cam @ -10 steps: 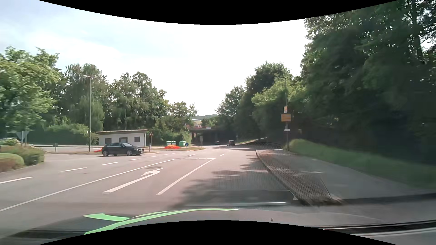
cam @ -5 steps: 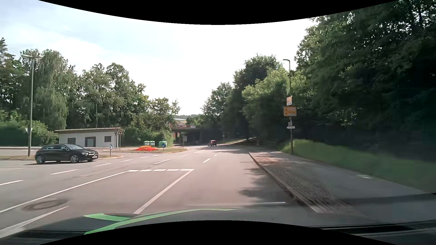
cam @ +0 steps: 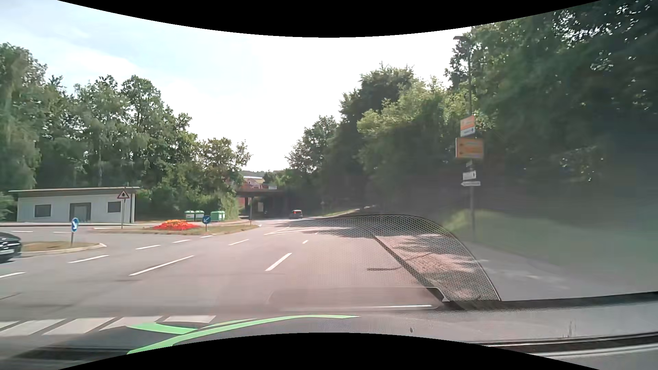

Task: Follow the waypoints while adhering to traffic rules and regulations

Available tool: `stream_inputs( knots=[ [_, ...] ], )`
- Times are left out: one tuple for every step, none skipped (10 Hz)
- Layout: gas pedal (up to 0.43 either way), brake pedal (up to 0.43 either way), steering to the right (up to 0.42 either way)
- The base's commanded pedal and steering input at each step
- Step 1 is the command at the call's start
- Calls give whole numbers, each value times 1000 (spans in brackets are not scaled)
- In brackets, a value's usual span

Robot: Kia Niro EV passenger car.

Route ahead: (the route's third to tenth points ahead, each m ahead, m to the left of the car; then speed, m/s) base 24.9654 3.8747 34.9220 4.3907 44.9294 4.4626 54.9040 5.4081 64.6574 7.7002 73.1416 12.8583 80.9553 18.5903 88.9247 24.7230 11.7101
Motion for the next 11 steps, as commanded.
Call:
stream_inputs(
  knots=[
    [28,0,28],
    [28,0,26],
    [28,0,24],
    [28,0,22],
    [28,0,18],
    [28,0,15],
    [28,0,10],
    [28,0,4],
    [28,0,1],
    [20,0,0],
    [20,0,0]
  ],
)
